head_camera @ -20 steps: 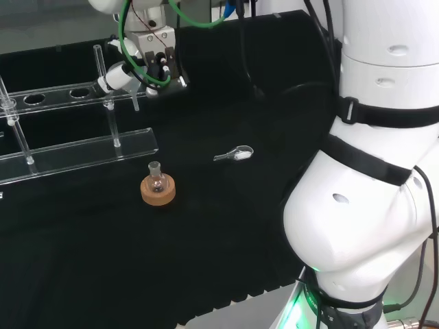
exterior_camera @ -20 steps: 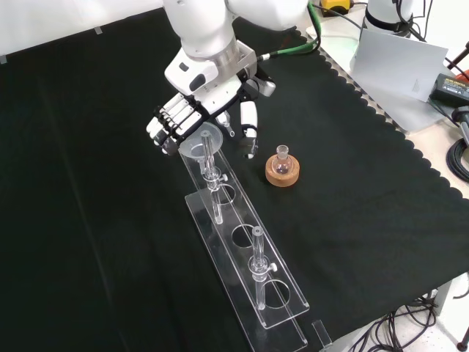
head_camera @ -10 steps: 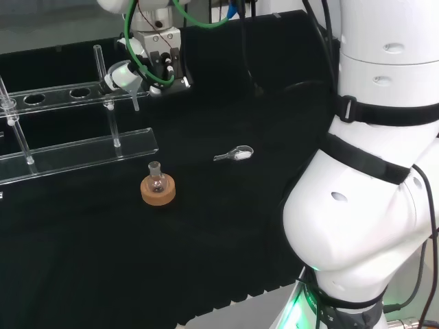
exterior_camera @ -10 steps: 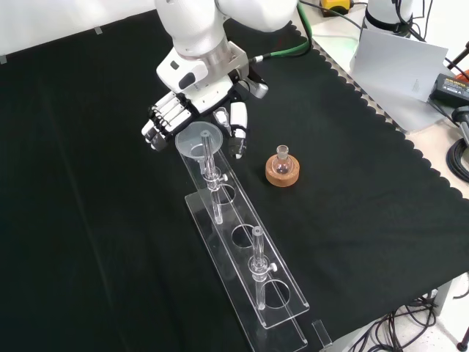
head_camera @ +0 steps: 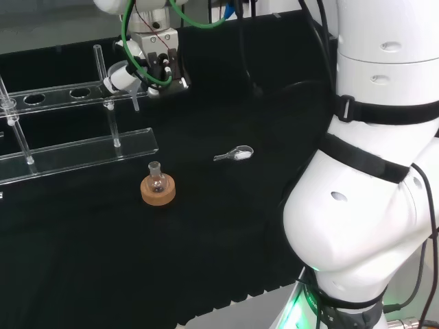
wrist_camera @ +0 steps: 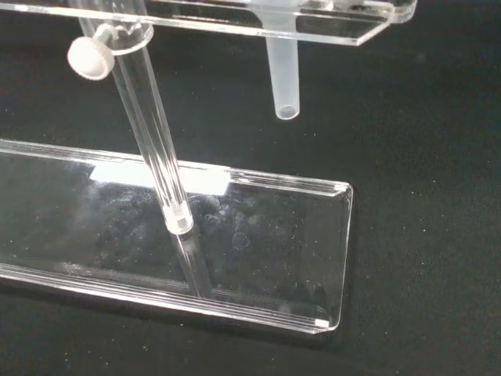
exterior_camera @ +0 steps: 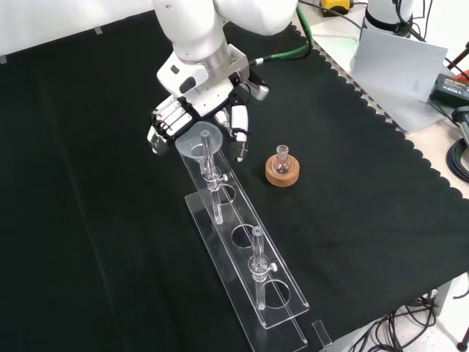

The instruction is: Pick up the funnel from the transparent funnel stand.

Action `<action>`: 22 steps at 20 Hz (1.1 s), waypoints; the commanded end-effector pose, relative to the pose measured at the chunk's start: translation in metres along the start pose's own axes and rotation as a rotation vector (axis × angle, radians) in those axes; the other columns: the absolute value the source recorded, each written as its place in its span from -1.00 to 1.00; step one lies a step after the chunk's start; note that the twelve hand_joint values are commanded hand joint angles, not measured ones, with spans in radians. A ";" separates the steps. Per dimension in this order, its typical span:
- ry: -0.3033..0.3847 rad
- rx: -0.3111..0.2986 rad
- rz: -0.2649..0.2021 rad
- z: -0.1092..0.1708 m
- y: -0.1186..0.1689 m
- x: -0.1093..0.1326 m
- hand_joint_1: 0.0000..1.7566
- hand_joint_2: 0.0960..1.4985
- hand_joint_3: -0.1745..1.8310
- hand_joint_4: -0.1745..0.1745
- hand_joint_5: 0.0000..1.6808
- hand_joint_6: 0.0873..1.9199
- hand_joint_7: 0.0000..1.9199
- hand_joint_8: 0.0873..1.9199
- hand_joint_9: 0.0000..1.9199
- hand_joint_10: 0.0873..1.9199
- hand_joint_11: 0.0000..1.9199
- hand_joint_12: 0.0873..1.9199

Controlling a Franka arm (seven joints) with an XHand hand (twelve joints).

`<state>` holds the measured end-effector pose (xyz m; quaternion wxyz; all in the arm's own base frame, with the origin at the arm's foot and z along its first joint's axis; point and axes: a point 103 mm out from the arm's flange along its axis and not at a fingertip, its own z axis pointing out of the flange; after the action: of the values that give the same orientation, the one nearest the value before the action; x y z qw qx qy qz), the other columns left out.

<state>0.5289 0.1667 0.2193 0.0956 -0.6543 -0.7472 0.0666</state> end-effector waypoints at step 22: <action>0.007 -0.012 0.040 0.000 0.006 -0.012 -0.47 -0.12 -0.81 -0.26 -0.71 -1.00 -0.61 -0.42 -0.66 -0.26 -1.00 0.41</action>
<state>0.5353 0.1562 0.2171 0.0937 -0.6688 -0.7348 0.0631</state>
